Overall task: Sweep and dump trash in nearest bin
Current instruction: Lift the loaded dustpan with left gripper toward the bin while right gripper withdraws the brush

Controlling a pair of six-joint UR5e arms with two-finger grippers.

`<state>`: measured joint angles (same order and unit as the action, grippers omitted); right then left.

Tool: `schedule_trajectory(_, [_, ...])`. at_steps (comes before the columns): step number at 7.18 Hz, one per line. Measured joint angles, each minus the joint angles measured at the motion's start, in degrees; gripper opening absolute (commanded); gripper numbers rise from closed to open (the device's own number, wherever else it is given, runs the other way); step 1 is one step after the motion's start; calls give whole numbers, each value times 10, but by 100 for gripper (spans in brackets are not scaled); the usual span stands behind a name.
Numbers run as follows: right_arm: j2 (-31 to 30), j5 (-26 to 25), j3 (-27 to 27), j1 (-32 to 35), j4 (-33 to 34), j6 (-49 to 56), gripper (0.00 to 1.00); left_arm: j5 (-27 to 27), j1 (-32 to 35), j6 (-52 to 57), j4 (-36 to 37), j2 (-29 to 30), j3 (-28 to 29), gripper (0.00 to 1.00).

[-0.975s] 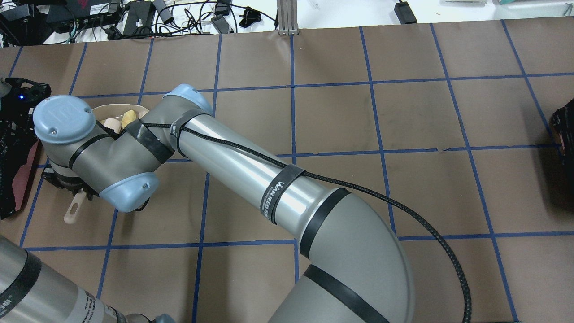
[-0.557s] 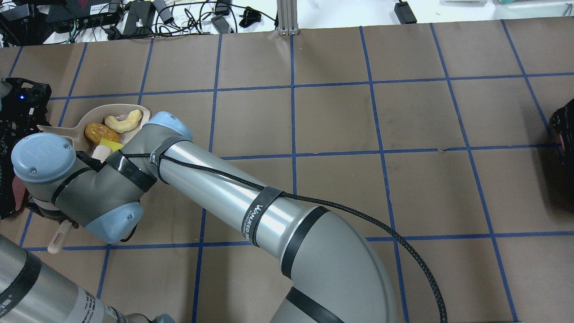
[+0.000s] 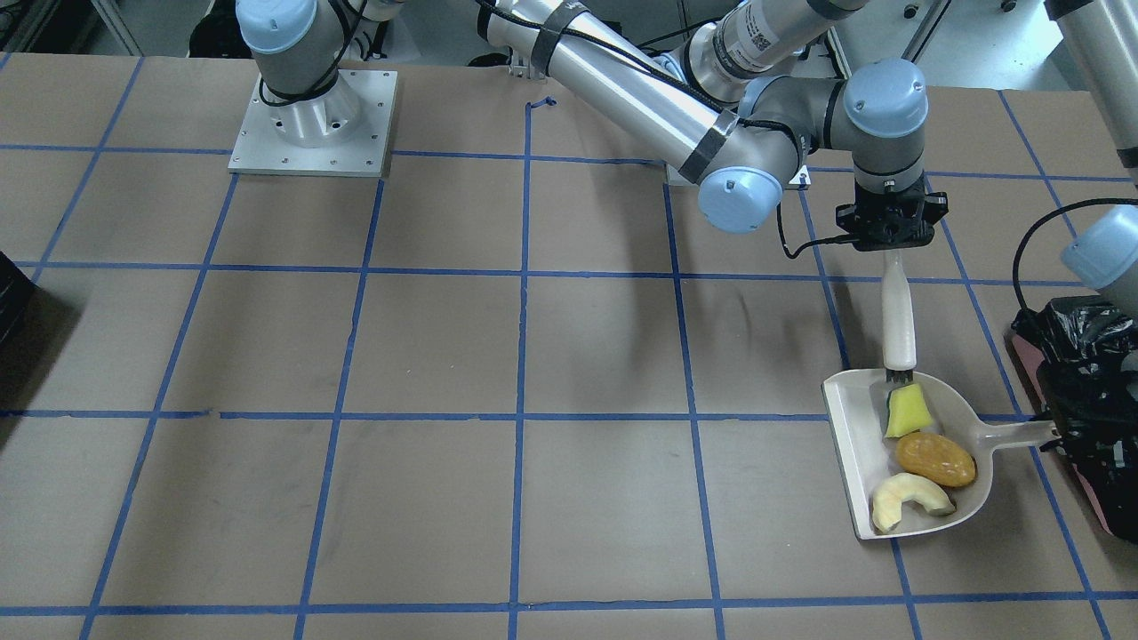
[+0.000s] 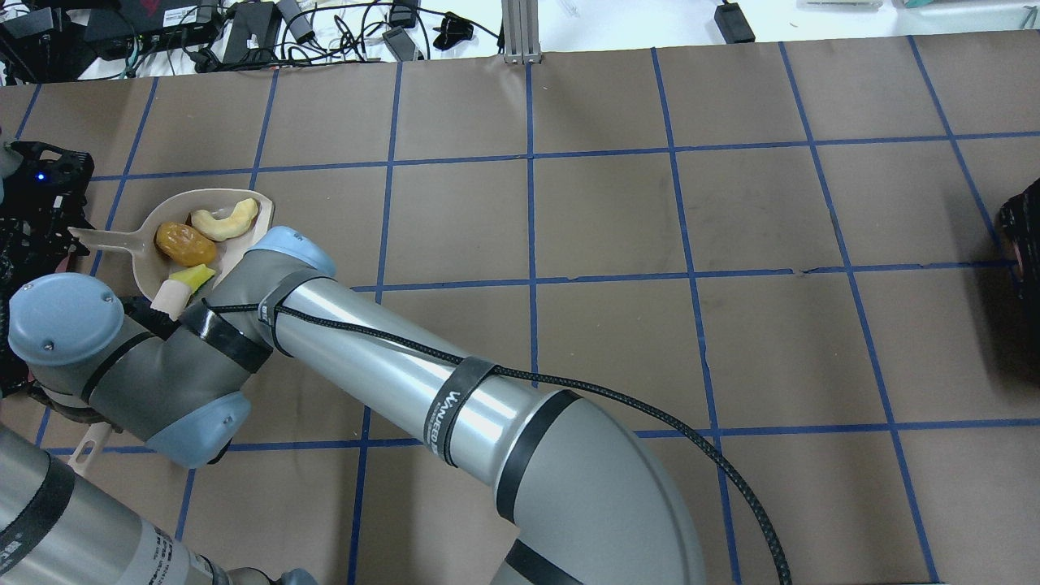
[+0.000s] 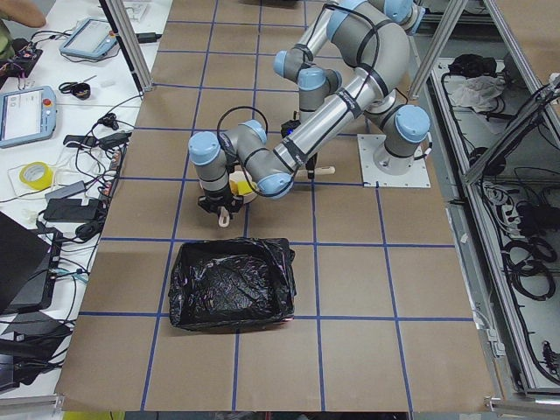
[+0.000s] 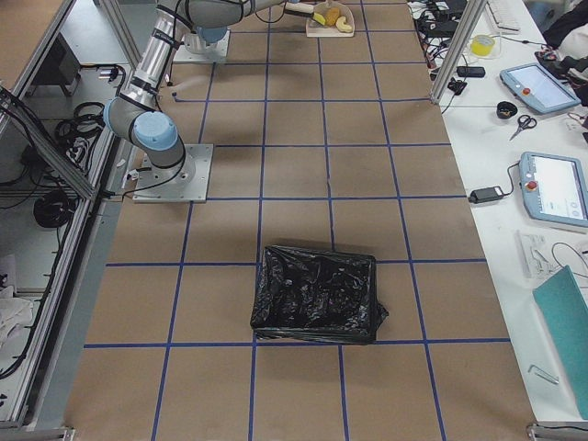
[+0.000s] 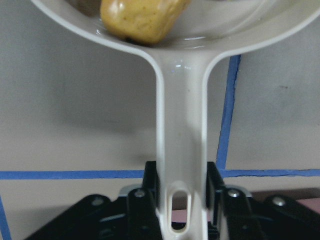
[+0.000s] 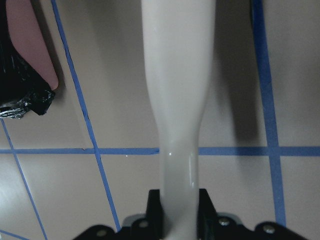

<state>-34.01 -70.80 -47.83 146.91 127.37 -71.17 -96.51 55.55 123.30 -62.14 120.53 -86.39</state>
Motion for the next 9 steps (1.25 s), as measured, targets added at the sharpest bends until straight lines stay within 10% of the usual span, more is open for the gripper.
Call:
schedule_trajectory(5, [-67, -20, -60, -6, -61, 33, 0, 2, 0, -4, -3, -6, 0, 0])
schedule_trajectory(9, [-112, -17, -95, -140, -106, 172, 0, 11, -4, -10, -15, -24, 5, 0])
